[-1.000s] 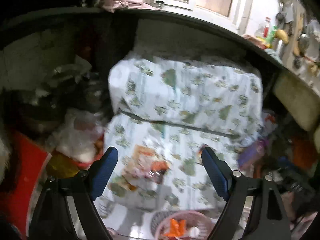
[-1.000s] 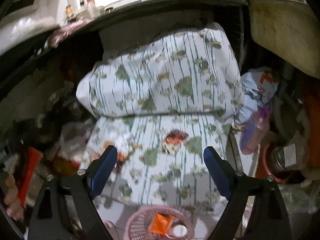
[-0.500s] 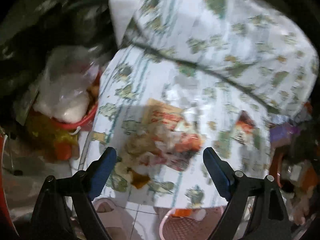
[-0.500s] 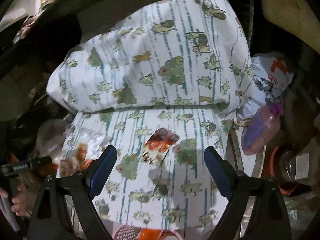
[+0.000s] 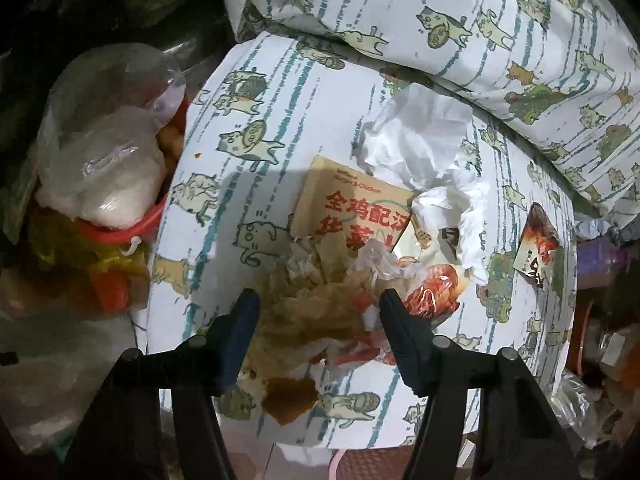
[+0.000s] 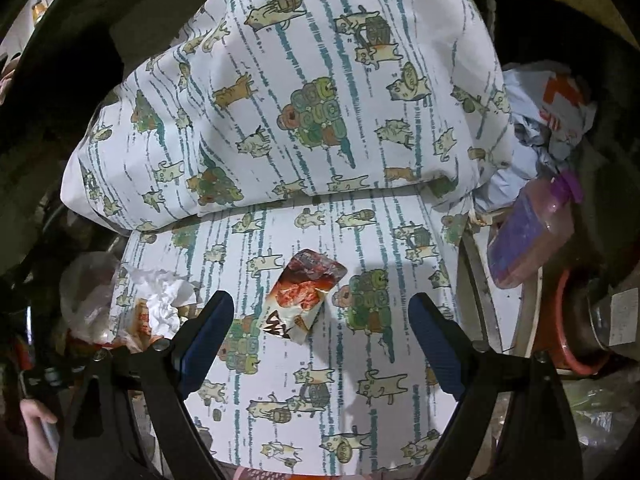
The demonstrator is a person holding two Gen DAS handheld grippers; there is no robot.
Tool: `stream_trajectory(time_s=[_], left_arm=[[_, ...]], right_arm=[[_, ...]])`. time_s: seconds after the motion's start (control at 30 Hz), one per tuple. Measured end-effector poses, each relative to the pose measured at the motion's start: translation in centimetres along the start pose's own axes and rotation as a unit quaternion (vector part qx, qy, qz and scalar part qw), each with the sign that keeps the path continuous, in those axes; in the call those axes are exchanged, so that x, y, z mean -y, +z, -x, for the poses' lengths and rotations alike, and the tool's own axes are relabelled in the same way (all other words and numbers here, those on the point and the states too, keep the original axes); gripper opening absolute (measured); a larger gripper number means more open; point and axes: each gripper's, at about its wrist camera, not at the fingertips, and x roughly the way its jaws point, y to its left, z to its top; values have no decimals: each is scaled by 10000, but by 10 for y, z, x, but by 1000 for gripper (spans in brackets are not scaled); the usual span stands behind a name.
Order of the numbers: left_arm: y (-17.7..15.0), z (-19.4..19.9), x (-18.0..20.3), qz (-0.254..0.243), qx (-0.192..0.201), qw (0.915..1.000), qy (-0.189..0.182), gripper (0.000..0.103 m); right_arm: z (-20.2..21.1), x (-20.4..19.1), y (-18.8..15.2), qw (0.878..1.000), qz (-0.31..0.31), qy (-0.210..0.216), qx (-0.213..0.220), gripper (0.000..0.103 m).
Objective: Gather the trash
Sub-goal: 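Close the left tool on the crumpled brown wrappers while the right tool grasps the white tissue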
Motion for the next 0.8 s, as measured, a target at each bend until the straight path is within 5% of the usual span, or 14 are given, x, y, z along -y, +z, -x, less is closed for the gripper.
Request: stream_trajectory(time_s=[0.03,0.37,0.5,0.8], left_arm=[[1,0,2,-56,30,10000,38,45],[-2,89,16,-28,1136,9916,-617,41],[-14,117,25,-196,1827,9829,-77,42],[-9,115,13,-155,1651,9856,-330,42]], right_arm=[[-1,-1,0,10000,20,-7,-7,88],[-10,6,4,9992,-371,84,-102,88],[-17,-4,2,9990,-315,221,-213,88],[-49,-62,-10,9949,-98,797,-614,86]])
